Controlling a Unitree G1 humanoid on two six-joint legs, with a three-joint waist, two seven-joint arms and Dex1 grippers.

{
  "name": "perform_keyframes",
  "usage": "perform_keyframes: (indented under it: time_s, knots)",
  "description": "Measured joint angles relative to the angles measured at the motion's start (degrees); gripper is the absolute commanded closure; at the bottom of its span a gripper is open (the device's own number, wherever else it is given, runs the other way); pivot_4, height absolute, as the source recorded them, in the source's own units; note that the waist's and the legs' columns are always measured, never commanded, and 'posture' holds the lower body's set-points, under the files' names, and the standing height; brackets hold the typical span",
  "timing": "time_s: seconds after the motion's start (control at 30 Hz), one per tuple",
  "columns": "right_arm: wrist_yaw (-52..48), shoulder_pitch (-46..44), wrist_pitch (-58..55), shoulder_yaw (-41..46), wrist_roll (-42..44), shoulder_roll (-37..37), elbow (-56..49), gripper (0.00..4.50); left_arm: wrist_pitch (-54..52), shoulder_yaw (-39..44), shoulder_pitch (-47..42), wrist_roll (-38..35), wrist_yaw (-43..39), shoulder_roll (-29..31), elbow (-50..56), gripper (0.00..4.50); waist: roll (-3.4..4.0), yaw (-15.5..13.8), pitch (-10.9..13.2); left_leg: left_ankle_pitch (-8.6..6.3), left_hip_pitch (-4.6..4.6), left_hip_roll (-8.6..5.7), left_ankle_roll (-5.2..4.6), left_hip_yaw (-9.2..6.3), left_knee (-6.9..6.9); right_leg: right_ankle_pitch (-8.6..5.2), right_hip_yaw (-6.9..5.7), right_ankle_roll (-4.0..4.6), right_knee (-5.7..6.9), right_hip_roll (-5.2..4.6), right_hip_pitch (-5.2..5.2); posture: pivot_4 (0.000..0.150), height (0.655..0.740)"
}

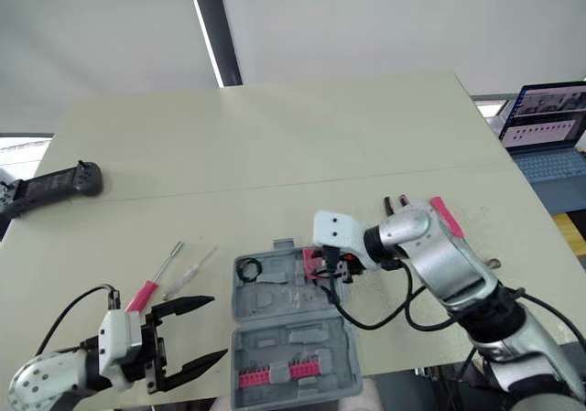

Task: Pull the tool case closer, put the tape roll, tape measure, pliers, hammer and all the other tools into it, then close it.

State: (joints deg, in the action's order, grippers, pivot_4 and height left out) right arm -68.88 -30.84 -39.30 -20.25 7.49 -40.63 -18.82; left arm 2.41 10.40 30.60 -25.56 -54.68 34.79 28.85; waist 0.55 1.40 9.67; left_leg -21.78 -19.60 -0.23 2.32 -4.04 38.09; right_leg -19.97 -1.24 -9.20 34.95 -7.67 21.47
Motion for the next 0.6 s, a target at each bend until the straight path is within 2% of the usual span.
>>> perform_keyframes:
  time_s: [0.13, 0.3, 0.6]
  knots:
    - [0.18, 5.32, 11.14, 3.59, 2.18, 0.61, 5.17, 2.8, -0.04, 0.0, 0.1, -0.01, 0.01, 0.02, 0.01, 0.0, -0.01, -0.02, 0.0, 0.0, 0.05, 0.01, 0.0, 0.0, 0.01, 0.0, -0.01, 0.0, 0.0, 0.0, -0.03, 0.15, 0.74]
    - [0.06, 6.7, 20.39, 5.08, 3.17, 3.04, 12.1, 2.8, -0.05, 0.02, 0.45, -0.01, 0.11, 0.02, 0.12, 0.0, -0.01, 0.05, 0.0, 0.0, 0.1, 0.01, 0.0, 0.0, 0.0, 0.0, -0.01, 0.0, 0.0, 0.01, -0.07, 0.15, 0.74]
    - [0.77, 5.04, 28.02, 4.89, 1.7, 6.57, 21.78, 2.8, -0.74, 0.41, 1.37, -0.02, 0.3, 0.19, 1.58, 0.0, -0.01, -0.03, 0.0, 0.0, 0.11, 0.01, 0.01, -0.02, 0.05, 0.0, -0.01, 0.0, -0.01, 0.0, -0.12, 0.15, 0.74]
